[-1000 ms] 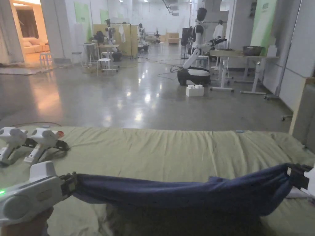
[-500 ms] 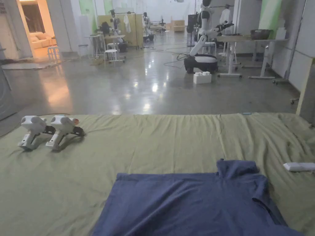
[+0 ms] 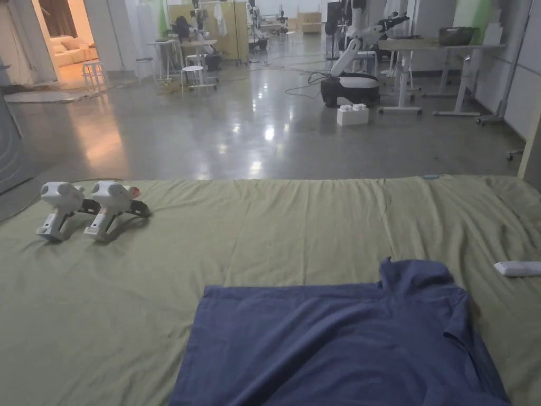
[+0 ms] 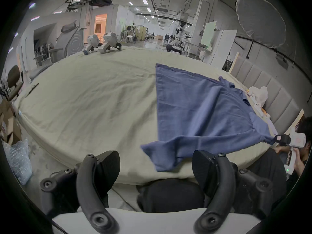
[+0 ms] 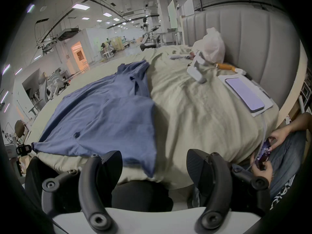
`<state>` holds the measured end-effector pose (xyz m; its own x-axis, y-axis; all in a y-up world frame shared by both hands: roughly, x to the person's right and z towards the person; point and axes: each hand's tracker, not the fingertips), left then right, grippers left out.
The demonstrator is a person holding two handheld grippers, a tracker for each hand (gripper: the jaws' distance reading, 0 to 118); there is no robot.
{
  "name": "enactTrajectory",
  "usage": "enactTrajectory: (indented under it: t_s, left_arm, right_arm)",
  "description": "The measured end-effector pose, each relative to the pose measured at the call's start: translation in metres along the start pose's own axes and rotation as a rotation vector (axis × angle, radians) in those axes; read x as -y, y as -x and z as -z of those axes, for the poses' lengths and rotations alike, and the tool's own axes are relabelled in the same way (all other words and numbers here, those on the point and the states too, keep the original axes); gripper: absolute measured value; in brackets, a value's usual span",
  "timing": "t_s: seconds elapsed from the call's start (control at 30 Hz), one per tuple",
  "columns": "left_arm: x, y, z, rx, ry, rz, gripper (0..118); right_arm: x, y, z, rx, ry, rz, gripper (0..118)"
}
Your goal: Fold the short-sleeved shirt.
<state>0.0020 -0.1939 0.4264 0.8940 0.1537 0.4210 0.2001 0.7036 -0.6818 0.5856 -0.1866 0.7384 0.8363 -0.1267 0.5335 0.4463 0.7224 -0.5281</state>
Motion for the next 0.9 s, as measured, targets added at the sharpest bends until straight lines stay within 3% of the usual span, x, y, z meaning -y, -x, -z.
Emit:
enactTrajectory:
  t_s: [0.13, 0.4, 0.53, 0.6, 0.73, 0.8, 0.83, 0.87, 0.9]
  left_arm:
    - [-0.035, -0.004, -0.028, -0.079, -0.128, 0.011, 91]
    - [-0.096, -0.088, -0.145, -0.058, -0.633, 0.101, 91]
    - [-0.094, -0.130, -0.178, -0.097, -0.741, 0.217, 91]
    - [-0.084, -0.143, -0.195, -0.098, -0.831, 0.230, 87]
    - [-0.073, -0.158, -0.216, -0.046, -0.862, 0.222, 61]
    - [-0.073, -0.162, -0.219, -0.066, -0.833, 0.258, 33]
    - [-0.072, -0.163, -0.221, -0.066, -0.828, 0.275, 10]
    - [-0.072, -0.164, -0.222, -0.060, -0.823, 0.290, 1]
    - [-0.072, -0.164, -0.221, -0.057, -0.827, 0.299, 0]
  right_arm:
    - [-0.025, 0.006, -0.023, -0.006, -0.126, -0.013, 82]
    - [-0.090, 0.074, -0.101, -0.104, -0.492, -0.099, 82]
    - [-0.099, 0.104, -0.131, -0.128, -0.577, -0.139, 81]
    - [-0.099, 0.116, -0.141, -0.160, -0.552, -0.141, 72]
    - [-0.084, 0.130, -0.157, -0.159, -0.590, -0.180, 4]
    - [-0.078, 0.133, -0.162, -0.098, -0.617, -0.224, 2]
    - [-0.076, 0.134, -0.164, -0.111, -0.612, -0.227, 0]
    - [-0.077, 0.136, -0.164, -0.115, -0.606, -0.230, 0]
    - [-0.076, 0.136, -0.165, -0.115, -0.609, -0.231, 0]
